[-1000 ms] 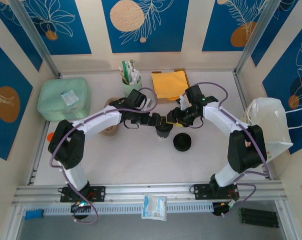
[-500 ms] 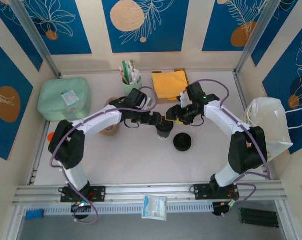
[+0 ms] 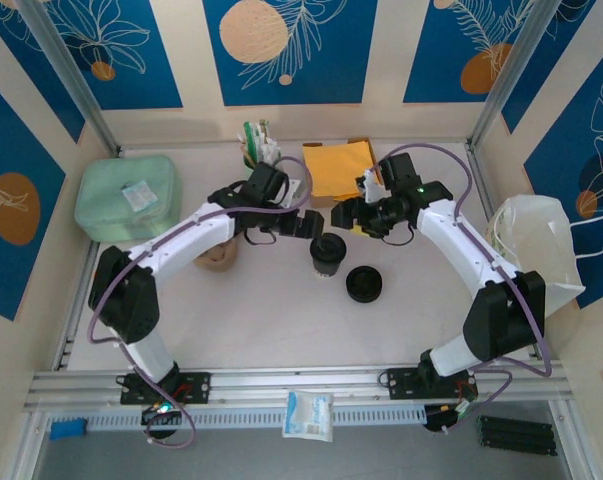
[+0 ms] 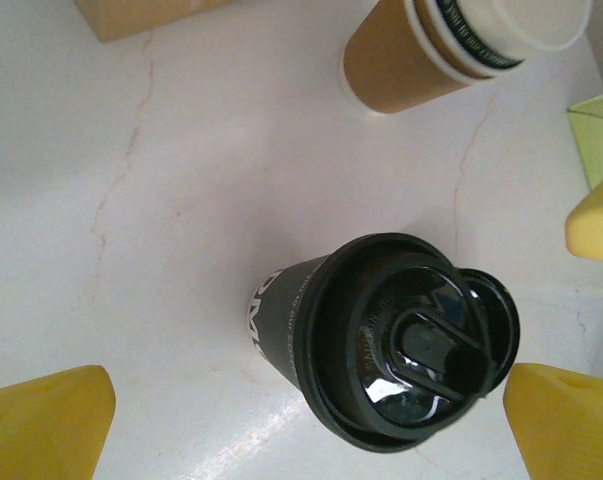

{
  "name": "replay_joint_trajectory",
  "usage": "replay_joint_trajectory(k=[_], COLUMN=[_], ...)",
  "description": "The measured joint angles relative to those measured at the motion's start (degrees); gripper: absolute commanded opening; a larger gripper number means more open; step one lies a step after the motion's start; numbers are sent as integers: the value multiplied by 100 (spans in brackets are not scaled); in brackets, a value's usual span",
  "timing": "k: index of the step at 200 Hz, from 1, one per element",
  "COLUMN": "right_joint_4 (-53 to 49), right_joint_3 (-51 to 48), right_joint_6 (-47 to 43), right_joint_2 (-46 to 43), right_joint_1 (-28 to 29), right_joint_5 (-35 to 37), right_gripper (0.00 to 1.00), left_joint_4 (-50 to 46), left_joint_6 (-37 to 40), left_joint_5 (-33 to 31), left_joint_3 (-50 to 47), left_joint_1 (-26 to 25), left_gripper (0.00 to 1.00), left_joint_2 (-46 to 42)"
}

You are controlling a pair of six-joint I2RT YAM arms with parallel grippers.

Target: Pack the takeout coffee

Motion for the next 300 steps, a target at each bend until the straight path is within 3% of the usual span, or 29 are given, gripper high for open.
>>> replay_joint_trajectory(k=[11, 107, 172, 234, 300], right_joint_4=[-74, -608, -433, -350, -448], right_joint_3=[101, 1075, 977, 708, 525], right_joint_6=[-26, 7, 798, 970, 942], right_joint_2=[-28, -140, -339, -367, -400], right_joint_1=[0, -17, -682, -37, 761], right_joint_5=[55, 1178, 413, 575, 990], right_gripper=[100, 99, 99, 100, 86], left_joint_4=[-59, -409, -393, -398, -306], left_joint_6=[55, 402, 400, 378, 232], left_joint_5=[-9, -306, -321, -321, -323], left_joint_3=[13, 17, -684, -1263, -1386], left_joint_1=[79, 879, 1215, 1508, 1622], left_gripper=[99, 100, 100, 99, 99], left_joint_2=[-142, -1565, -2437, -2900, -2892])
